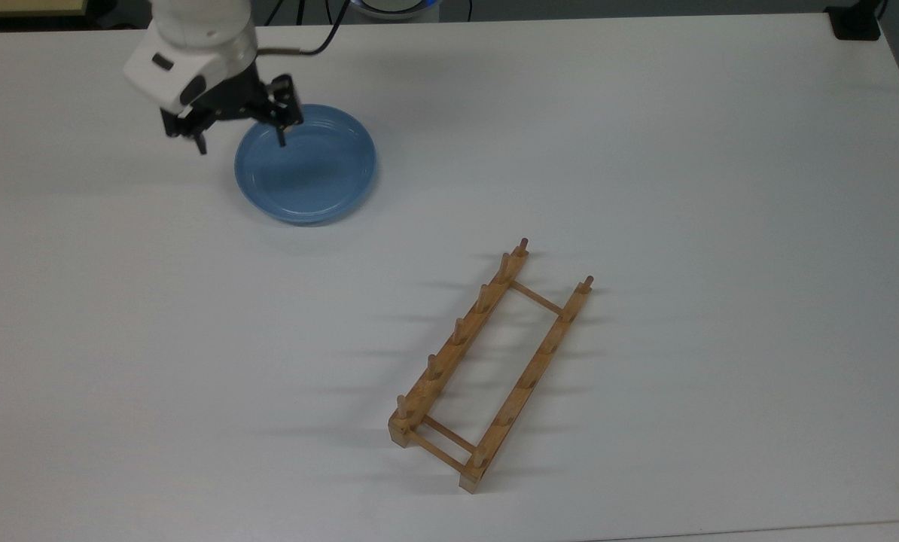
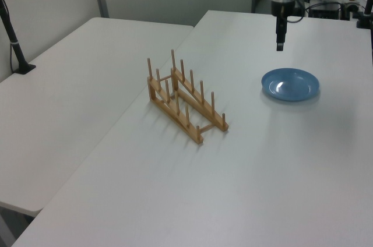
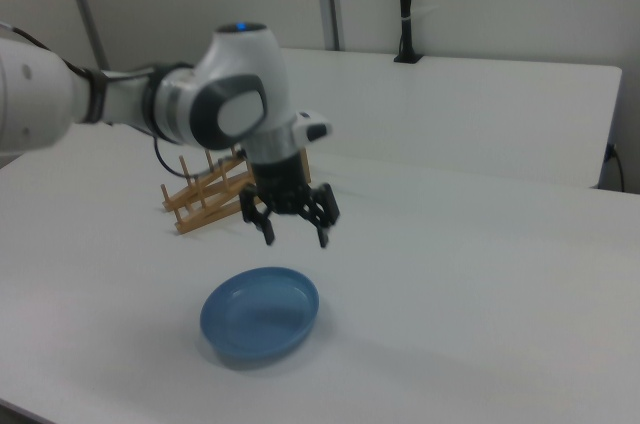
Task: Place plate in plate rack
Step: 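Move the gripper down to the rim of the light blue plate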
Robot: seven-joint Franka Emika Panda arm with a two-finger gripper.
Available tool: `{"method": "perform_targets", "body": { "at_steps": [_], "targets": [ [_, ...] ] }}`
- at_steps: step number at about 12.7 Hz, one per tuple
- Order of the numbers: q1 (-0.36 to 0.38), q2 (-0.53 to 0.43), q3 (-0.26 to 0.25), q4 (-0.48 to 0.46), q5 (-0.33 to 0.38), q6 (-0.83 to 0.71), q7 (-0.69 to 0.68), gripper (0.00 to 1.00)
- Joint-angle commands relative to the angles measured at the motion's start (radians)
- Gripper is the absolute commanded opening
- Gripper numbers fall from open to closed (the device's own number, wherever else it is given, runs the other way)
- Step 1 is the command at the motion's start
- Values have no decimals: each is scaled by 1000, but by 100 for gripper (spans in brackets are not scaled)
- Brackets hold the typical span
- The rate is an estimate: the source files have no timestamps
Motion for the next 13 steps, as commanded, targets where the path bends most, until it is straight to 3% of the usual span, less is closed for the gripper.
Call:
{"method": "perform_targets", "body": {
  "at_steps": [1,5,9,12,13],
  "targets": [
    [-45,42,-2,-44,-20,93,-72,100],
    [-59,133,-2,-44,-26,162,-67,95],
    [-56,177,-2,-43,-25,173,-28,81],
    [-58,184,-2,-40,-23,172,-3,23],
    [-58,182,-2,-38,-20,167,0,9]
  ]
}}
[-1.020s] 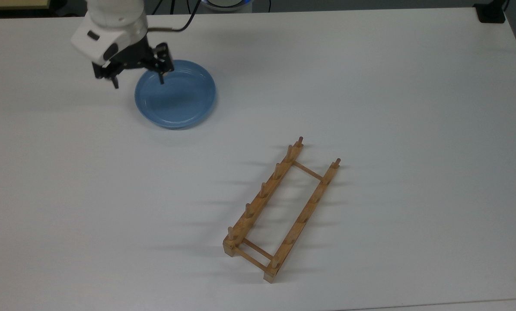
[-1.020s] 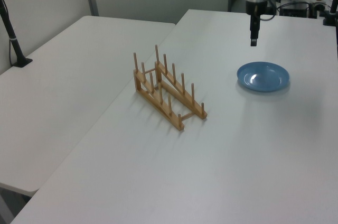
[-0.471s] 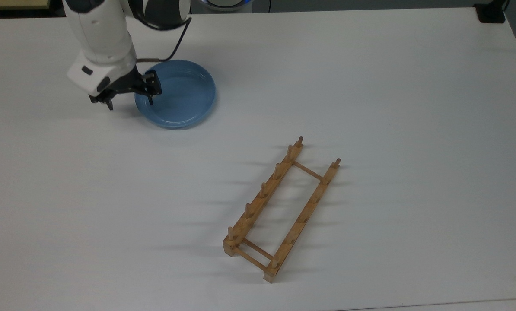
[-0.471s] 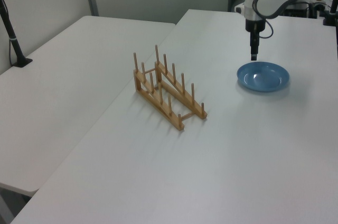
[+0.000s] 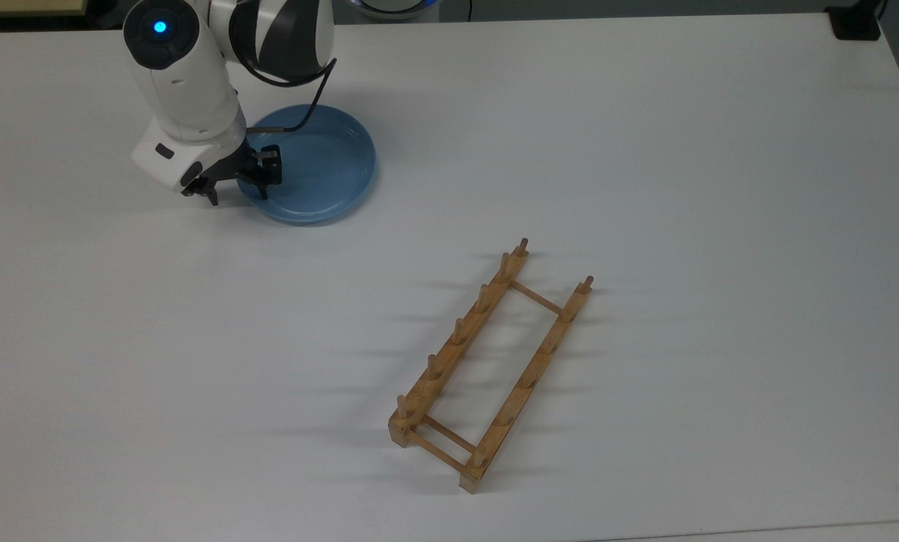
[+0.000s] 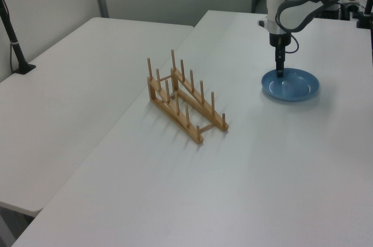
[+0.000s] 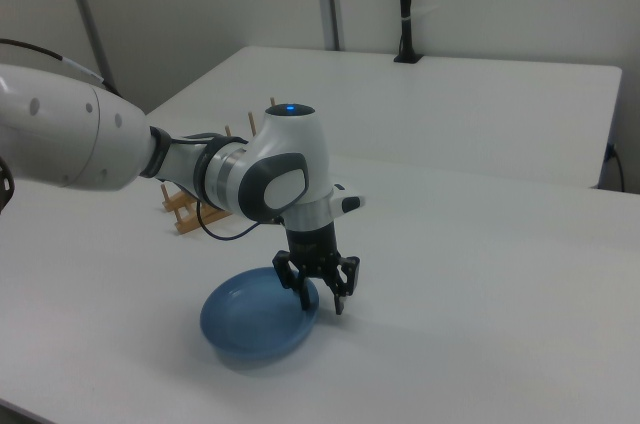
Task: Place plate in plate rack
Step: 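Move the gripper down to the rim of the light blue plate, then close the gripper on the plate rim and tilt the plate up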
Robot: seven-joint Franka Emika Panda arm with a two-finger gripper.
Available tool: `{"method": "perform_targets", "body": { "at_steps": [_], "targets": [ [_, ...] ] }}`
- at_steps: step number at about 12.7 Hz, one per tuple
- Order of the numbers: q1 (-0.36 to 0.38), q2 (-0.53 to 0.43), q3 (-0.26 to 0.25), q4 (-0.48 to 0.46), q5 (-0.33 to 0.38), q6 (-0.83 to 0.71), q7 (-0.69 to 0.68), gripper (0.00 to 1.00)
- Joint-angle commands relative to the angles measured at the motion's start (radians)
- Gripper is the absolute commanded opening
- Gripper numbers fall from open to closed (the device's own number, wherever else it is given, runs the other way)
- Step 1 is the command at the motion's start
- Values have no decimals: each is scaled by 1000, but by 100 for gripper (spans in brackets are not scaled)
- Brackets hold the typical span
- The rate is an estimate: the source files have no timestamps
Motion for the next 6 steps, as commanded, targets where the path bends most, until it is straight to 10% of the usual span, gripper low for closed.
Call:
{"method": "perform_targets", "body": {
  "at_steps": [1,6],
  "targets": [
    [-1,-14,-1,-6,-7,10,37,1],
    [2,-43,2,5,-1,-19,77,0]
  ]
}}
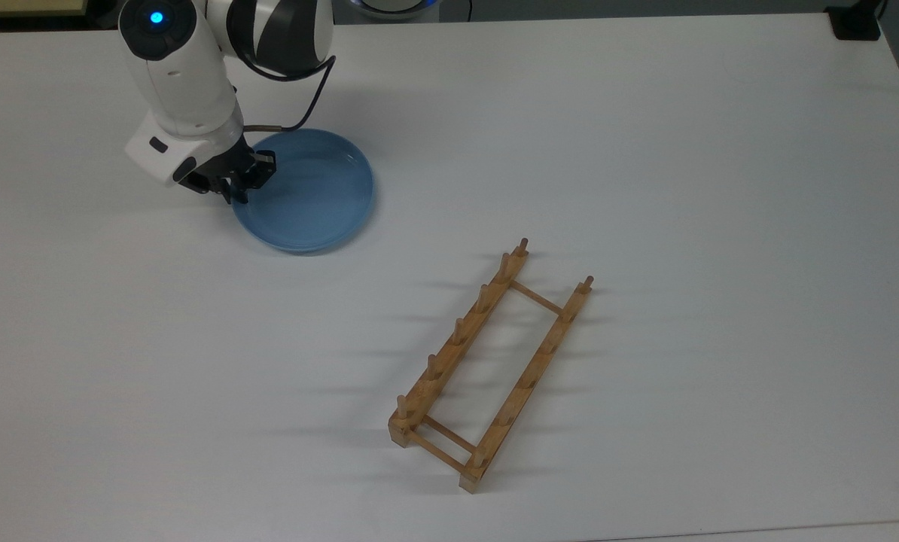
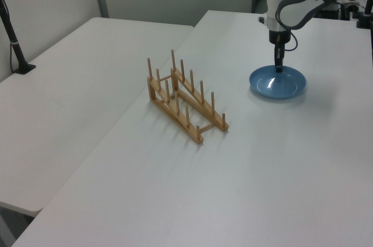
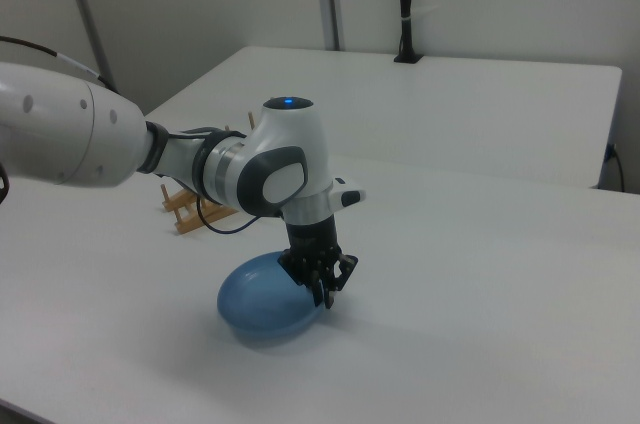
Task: Place plate in plate rack
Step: 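Close the gripper on the plate rim and tilt the plate up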
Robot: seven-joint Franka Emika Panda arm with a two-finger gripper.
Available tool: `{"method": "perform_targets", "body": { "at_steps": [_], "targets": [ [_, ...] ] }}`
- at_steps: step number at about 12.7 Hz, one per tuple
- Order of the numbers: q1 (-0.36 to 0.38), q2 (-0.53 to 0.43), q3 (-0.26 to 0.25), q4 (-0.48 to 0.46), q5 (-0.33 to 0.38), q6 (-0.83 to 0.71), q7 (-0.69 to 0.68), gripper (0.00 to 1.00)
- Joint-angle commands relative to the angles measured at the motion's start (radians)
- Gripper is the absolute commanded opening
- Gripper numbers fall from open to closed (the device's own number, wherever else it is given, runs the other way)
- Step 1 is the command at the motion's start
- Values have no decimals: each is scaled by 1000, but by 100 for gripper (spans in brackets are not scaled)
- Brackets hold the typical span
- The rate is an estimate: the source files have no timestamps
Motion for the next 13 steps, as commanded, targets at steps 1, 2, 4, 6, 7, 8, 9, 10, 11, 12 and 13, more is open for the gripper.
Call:
{"method": "perform_targets", "body": {
  "at_steps": [1,2,4,6,7,8,9,10,11,12,13],
  "targets": [
    [3,-42,1,11,0,-41,30,0],
    [5,-53,2,28,6,-68,30,0],
    [8,-79,2,71,44,-113,30,0],
    [9,-116,8,125,60,-127,43,0],
    [11,-119,10,152,61,-127,76,0],
    [15,-119,13,186,61,-127,119,0],
    [21,-119,28,232,51,-116,183,0],
    [21,-119,39,261,43,-112,210,0],
    [25,-118,47,290,37,-108,221,0],
    [32,-118,57,315,19,-92,228,0],
    [50,-119,68,331,-44,-41,254,0]
  ]
}}
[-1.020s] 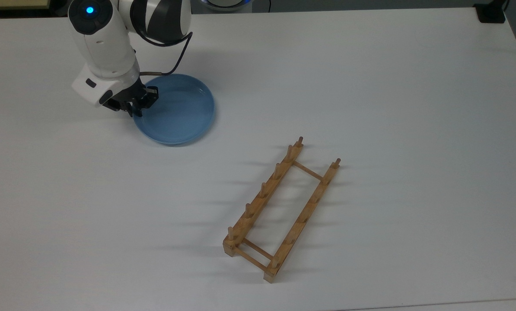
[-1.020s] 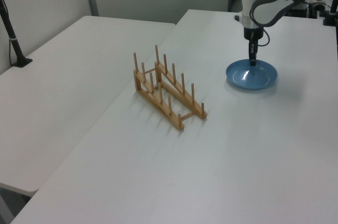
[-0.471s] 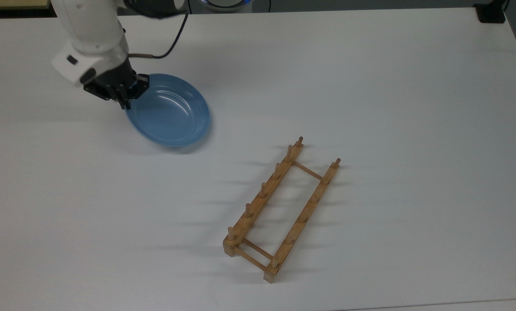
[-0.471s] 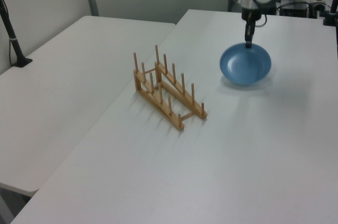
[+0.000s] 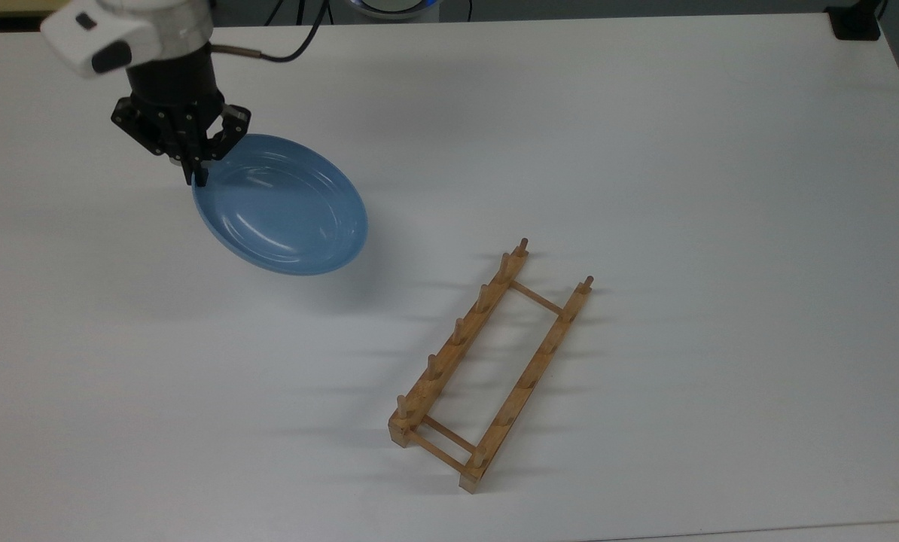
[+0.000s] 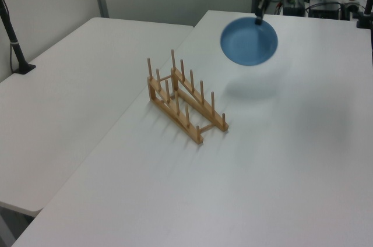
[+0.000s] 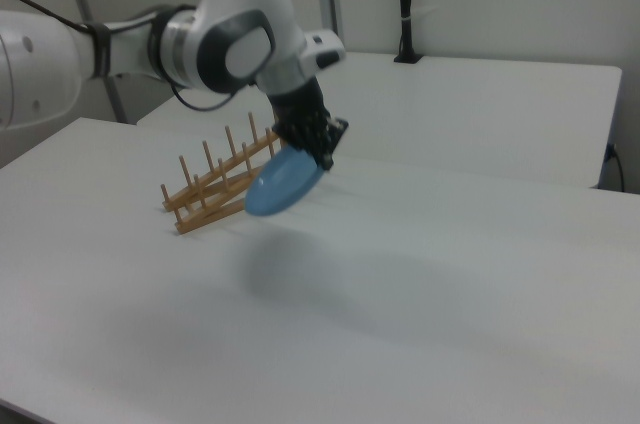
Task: Place plate in plate rack
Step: 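Close the gripper on the plate rim and tilt the plate up, then lift the plate upright and carry it over the wooden rack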
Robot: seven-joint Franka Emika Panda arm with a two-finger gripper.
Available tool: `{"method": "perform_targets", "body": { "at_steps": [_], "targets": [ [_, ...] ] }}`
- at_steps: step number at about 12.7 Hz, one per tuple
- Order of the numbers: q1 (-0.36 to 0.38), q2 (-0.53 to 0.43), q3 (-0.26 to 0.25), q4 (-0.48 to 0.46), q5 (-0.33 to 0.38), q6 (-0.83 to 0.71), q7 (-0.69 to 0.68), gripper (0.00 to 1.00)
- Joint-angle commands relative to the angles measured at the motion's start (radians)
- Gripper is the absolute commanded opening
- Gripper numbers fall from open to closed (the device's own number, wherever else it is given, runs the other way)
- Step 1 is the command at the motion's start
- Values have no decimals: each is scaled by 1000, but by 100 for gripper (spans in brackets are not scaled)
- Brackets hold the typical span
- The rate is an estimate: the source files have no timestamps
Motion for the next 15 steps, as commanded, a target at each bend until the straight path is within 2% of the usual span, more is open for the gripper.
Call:
{"method": "perform_targets", "body": {
  "at_steps": [1,4,7,8,10,11,14,15],
  "targets": [
    [45,0,26,56,-142,91,96,0],
    [75,1,71,56,-410,271,261,0],
    [88,1,141,56,-662,288,267,0],
    [88,4,173,56,-770,287,268,0],
    [94,2,233,57,-889,280,265,0],
    [120,2,246,56,-969,267,266,0],
    [199,23,247,74,-1130,172,267,0],
    [229,43,246,90,-1158,137,265,0]
  ]
}}
